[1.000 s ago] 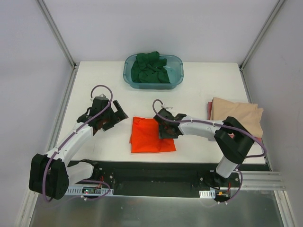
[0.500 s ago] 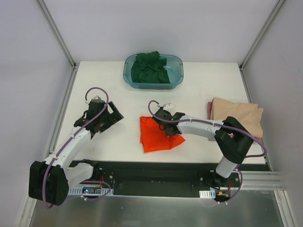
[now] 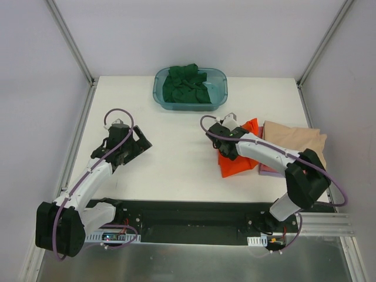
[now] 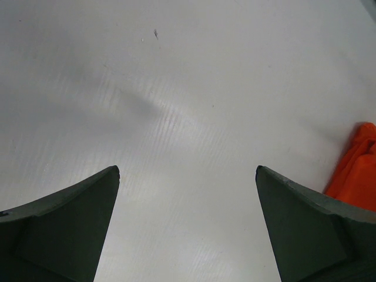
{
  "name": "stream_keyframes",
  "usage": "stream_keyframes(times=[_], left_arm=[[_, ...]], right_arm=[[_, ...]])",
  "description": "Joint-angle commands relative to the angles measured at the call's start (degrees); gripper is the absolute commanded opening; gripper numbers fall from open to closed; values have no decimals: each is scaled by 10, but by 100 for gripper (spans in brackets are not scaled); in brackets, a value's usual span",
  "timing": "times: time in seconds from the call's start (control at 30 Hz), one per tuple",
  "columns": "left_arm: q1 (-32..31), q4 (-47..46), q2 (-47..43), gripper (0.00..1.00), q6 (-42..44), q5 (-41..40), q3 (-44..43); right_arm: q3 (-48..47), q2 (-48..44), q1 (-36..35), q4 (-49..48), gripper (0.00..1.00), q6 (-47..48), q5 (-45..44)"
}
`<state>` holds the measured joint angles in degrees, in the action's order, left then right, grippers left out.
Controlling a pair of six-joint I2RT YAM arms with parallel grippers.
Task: Fold and stack the t-shirts
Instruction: Put the neatly folded tshirt into the corner of the board with the right arm
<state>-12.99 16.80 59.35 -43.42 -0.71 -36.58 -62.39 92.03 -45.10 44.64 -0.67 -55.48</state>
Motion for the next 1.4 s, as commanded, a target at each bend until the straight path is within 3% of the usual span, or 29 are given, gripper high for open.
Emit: stream_keyframes(times=[0.0,0.57,0.97,1.07,1.37], left_arm=[[8,-2,-27,99,8,-25,11],[13,-1,-36,99,11,-25,10],[18,-2,-41,99,14,-24,11],[20,-1,-39,99,15,-21,10],[24,-2,-33,99,16,-18,10]], right_arm=[[-35,-66,31,48,0,55,-77],[-84,-199,117,42,1,151,-41],[-145,-231,190,45,0,195,88],[-147,-236,229,45,0,197,138],[-113,-186,339,0,0,230,179]])
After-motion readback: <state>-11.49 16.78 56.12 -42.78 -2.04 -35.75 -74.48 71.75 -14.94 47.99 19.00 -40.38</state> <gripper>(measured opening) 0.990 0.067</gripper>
